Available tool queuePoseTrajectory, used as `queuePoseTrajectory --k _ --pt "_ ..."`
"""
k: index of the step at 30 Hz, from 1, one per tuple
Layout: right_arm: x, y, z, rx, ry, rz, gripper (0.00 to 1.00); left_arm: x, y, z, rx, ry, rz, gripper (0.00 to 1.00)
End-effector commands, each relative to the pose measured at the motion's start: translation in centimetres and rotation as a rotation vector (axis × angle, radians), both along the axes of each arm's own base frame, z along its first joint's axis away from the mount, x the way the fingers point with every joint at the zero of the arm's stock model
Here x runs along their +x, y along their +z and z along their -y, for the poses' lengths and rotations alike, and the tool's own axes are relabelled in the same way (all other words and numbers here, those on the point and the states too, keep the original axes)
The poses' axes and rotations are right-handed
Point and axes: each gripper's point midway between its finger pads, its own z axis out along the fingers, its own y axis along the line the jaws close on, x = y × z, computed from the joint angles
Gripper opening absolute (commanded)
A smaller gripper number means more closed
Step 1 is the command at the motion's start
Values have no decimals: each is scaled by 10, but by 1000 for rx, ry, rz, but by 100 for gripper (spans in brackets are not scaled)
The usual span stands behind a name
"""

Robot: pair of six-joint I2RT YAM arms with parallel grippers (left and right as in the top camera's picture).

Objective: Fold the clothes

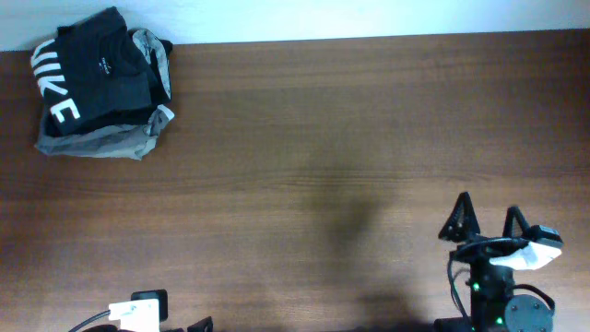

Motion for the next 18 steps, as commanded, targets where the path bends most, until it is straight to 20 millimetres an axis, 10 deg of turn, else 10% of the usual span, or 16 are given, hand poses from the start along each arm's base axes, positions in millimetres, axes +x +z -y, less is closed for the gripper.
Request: queuePoseTrajectory --k 1,18 --pt "11 -15 -6 -95 30 7 99 -1 1 1 -10 1 8 99" --pt "36 -74 -24 -197 125 8 99 -1 1 1 -10 1 8 99"
